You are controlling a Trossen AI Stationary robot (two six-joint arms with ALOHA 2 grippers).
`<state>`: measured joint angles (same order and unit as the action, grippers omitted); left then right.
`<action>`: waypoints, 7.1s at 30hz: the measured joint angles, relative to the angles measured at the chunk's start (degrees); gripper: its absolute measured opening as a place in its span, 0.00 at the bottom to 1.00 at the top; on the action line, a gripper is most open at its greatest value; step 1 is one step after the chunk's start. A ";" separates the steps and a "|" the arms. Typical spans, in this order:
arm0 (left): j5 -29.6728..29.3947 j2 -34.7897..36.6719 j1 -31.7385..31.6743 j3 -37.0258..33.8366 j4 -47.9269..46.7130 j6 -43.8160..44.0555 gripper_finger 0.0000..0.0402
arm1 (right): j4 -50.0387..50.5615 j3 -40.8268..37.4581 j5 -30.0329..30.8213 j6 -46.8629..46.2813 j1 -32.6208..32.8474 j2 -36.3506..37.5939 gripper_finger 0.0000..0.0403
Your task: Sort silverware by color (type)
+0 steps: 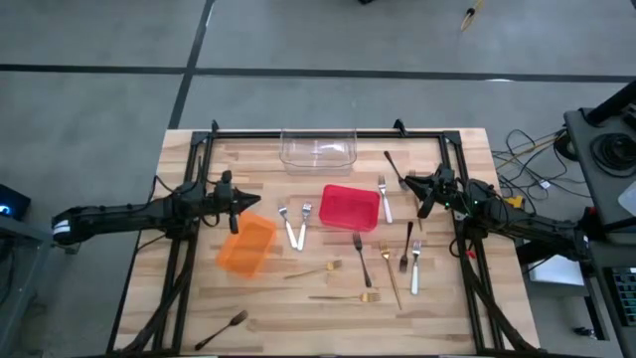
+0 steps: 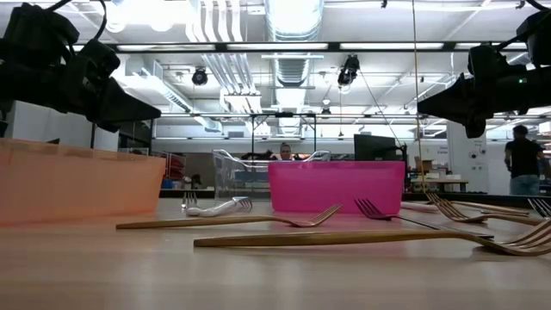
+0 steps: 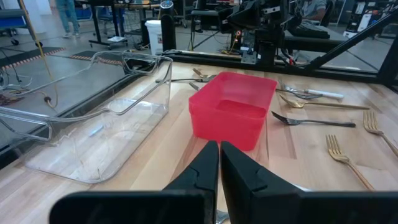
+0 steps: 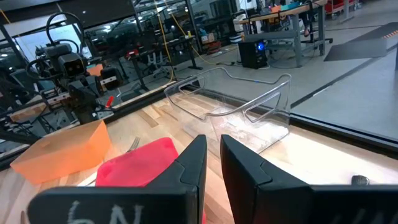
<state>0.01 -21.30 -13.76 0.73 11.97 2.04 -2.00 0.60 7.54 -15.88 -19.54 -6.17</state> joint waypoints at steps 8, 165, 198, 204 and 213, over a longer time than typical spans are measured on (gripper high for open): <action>0.00 0.00 -0.02 0.00 -0.02 0.00 0.00 | 0.00 0.00 -0.01 -0.02 -0.01 0.00 0.09; 5.04 -83.84 73.97 73.26 -67.21 86.33 0.25 | -0.28 0.02 0.09 -4.55 0.01 0.00 0.09; 2.21 -91.58 74.25 73.42 -64.86 85.72 0.39 | 0.04 0.02 0.04 -2.84 0.01 0.00 0.10; 2.21 -91.56 74.27 73.42 -64.40 86.50 0.30 | 0.07 0.02 0.03 -2.20 0.01 -0.01 0.09; 2.21 -91.65 74.31 73.37 -63.77 87.62 0.10 | 0.11 0.02 0.05 -0.03 0.01 -0.02 0.09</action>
<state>2.22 -112.95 60.55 74.11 -51.80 89.67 -1.89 0.62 7.60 -15.91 -19.53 -6.20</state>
